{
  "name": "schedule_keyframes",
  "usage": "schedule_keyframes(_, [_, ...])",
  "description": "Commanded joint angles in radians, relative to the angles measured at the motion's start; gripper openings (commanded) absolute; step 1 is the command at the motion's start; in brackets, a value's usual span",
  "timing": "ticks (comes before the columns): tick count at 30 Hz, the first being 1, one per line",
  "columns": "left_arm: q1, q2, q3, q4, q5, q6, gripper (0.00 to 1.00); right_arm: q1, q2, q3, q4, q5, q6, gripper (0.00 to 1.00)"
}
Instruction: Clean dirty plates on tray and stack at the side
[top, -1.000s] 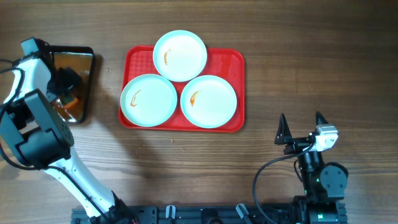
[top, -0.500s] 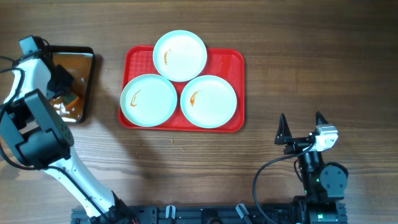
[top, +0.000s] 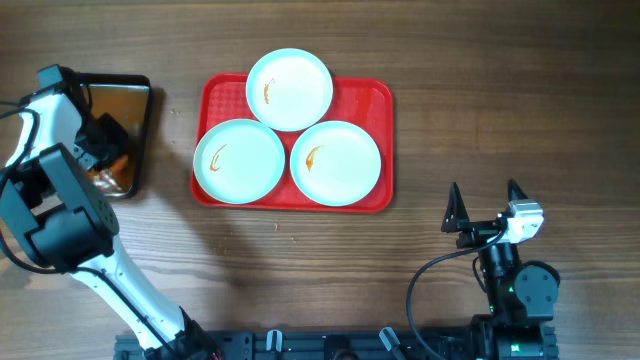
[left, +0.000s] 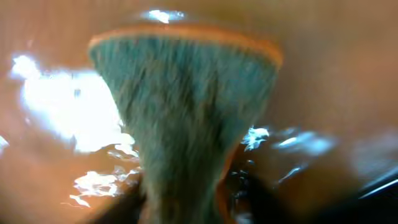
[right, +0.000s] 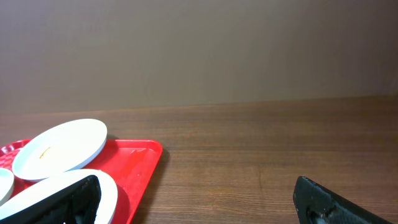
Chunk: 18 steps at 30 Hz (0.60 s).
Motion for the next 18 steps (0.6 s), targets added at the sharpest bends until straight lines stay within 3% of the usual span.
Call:
schedule_keyframes(1, [0.007,-0.02,0.007,0.074,-0.032,-0.002,1.0,-0.005,-0.006,-0.001,0.003,0.008,-0.005,1.0])
schedule_keyframes(5, [0.009,-0.018,0.005,0.163,-0.084,0.001,1.0,-0.005,-0.006,-0.001,0.003,0.008,-0.005,1.0])
schedule_keyframes(7, [0.01,-0.011,0.0,0.192,-0.083,0.001,0.93,-0.005,-0.006,-0.001,0.003,0.008,-0.005,1.0])
schedule_keyframes(8, [0.01,-0.006,-0.006,0.201,-0.084,0.001,0.81,-0.005,-0.006,-0.001,0.003,0.008,-0.005,1.0])
schedule_keyframes(10, [0.01,0.019,-0.009,0.198,-0.083,0.001,0.04,-0.005,-0.006,-0.001,0.003,0.008,-0.005,1.0])
schedule_keyframes(13, [0.01,0.015,-0.008,0.186,-0.084,0.002,0.04,-0.005,-0.006,-0.001,0.003,0.008,-0.005,1.0])
schedule_keyframes(14, [0.01,0.007,-0.007,0.178,-0.084,0.002,0.04,-0.005,-0.006,-0.001,0.003,0.008,-0.005,1.0])
schedule_keyframes(15, [0.01,-0.007,-0.007,0.161,-0.083,0.002,0.32,-0.005,-0.006,-0.001,0.003,0.008,-0.005,1.0])
schedule_keyframes(16, [0.01,-0.016,-0.007,0.144,-0.083,0.002,0.98,-0.005,-0.006,-0.001,0.003,0.008,-0.005,1.0])
schedule_keyframes(18, [0.01,-0.028,-0.007,0.09,-0.083,0.001,1.0,-0.005,-0.006,-0.001,0.003,0.008,-0.005,1.0])
